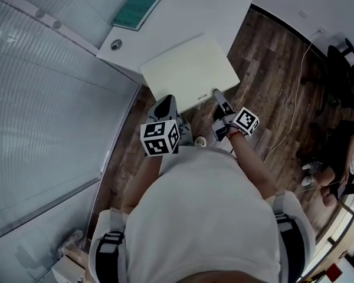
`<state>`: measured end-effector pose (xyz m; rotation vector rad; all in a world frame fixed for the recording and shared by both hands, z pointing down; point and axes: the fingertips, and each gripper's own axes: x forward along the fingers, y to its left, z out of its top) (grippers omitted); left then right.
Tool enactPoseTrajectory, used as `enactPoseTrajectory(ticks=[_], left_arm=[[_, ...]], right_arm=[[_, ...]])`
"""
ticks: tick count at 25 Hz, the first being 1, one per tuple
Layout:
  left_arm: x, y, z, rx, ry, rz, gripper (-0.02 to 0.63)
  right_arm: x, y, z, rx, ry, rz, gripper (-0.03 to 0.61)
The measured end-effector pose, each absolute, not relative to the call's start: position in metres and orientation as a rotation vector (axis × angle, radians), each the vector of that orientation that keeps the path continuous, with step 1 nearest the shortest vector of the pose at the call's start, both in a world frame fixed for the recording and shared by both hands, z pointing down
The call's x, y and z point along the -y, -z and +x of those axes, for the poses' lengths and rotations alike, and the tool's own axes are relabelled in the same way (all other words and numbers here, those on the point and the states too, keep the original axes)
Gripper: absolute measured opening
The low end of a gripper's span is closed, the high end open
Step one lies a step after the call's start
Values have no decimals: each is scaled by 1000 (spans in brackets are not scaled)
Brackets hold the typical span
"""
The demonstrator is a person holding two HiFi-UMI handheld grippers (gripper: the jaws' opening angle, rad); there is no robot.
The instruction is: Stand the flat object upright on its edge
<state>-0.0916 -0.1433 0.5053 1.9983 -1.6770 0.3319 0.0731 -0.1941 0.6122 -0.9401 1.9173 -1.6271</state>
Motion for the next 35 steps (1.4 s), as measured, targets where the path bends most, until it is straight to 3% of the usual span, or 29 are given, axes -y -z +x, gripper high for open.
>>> enactPoseTrajectory(ticks=[28,35], left_arm=[[173,-506,-127,1715,-323,1966,21],[171,-507,-125,1709,-326,1969,21]], right_arm=[[250,-625,61,-1825,1639,-999,370],[247,-621,62,-1835,1635,-987,340]])
